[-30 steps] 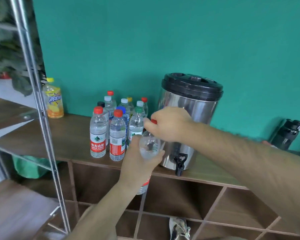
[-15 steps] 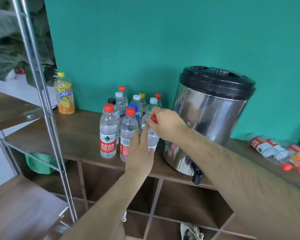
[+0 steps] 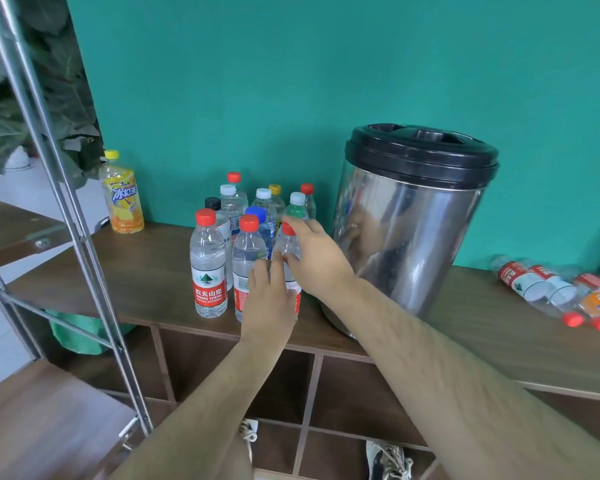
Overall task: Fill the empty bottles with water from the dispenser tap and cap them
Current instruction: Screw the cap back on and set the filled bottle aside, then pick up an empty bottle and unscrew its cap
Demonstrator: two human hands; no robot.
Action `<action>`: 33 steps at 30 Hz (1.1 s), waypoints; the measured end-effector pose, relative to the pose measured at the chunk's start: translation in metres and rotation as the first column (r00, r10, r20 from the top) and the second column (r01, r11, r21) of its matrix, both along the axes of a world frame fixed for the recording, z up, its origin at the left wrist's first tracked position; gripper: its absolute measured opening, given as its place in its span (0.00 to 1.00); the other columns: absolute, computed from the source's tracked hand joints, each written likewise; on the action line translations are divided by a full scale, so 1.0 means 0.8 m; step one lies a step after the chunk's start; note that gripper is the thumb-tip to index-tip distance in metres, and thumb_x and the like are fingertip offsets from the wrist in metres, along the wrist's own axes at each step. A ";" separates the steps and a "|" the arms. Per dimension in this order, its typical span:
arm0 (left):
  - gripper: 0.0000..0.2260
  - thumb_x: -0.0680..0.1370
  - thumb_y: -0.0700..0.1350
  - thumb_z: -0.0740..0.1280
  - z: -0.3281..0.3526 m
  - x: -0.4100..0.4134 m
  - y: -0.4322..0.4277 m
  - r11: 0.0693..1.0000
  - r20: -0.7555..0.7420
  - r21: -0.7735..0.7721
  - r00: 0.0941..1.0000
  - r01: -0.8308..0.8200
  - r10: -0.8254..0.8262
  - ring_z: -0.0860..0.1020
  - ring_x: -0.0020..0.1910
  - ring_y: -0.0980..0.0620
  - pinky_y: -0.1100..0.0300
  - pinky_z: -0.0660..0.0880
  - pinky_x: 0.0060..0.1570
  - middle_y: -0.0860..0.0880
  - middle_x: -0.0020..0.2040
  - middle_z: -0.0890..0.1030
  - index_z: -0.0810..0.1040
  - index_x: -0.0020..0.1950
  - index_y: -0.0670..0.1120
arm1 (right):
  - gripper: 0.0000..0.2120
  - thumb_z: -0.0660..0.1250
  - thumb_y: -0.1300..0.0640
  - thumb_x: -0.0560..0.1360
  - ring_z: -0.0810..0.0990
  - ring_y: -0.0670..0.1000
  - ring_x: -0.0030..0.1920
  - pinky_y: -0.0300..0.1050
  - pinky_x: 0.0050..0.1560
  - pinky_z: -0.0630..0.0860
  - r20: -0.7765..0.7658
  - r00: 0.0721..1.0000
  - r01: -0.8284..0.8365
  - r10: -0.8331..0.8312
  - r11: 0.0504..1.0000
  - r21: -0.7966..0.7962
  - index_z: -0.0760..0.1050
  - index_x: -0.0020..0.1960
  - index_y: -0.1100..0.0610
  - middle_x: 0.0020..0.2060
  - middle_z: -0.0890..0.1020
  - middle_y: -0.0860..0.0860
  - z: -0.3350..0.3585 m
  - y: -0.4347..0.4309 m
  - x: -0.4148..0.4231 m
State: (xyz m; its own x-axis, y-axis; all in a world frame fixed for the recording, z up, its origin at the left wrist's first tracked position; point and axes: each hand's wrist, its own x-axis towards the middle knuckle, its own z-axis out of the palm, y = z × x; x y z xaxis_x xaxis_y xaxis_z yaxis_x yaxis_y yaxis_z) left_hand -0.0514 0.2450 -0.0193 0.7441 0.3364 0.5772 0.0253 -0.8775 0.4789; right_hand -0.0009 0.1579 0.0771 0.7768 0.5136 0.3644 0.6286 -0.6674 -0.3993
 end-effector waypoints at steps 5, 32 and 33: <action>0.31 0.74 0.41 0.78 0.017 -0.019 0.006 1.000 0.036 0.009 0.999 0.023 -0.023 0.75 0.66 0.41 0.48 0.79 0.60 0.41 0.67 0.74 0.69 0.74 0.41 | 0.30 0.65 0.52 0.84 0.69 0.54 0.73 0.54 0.69 0.75 0.073 0.996 0.048 -0.053 0.996 0.080 0.59 0.82 0.52 0.75 0.66 0.51 -0.007 -0.020 -0.024; 0.27 0.80 0.48 0.65 -0.008 0.129 -0.466 0.606 -0.391 0.194 0.627 0.772 -0.674 0.66 0.74 0.46 0.47 0.73 0.65 0.51 0.78 0.62 0.64 0.79 0.51 | 0.26 0.61 0.58 0.80 0.64 0.58 0.73 0.53 0.70 0.69 -0.224 0.642 0.765 -0.733 0.628 0.139 0.65 0.78 0.53 0.74 0.69 0.52 -0.137 -0.540 0.014; 0.27 0.81 0.49 0.65 -0.007 0.145 -0.480 0.591 -0.396 0.208 0.619 0.780 -0.678 0.66 0.73 0.46 0.47 0.73 0.65 0.51 0.78 0.62 0.64 0.79 0.52 | 0.26 0.62 0.57 0.80 0.65 0.59 0.72 0.54 0.69 0.70 -0.223 0.626 0.779 -0.748 0.615 0.125 0.66 0.78 0.53 0.73 0.69 0.52 -0.141 -0.555 0.025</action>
State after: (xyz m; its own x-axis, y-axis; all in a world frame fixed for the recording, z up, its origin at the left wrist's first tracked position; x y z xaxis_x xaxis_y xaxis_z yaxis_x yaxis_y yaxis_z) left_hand 0.0649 -0.1392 -0.0249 0.7767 -0.5581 0.2920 -0.6240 -0.7450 0.2358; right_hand 0.0193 -0.2862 -0.0356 0.9020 -0.3568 0.2429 -0.1442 -0.7796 -0.6095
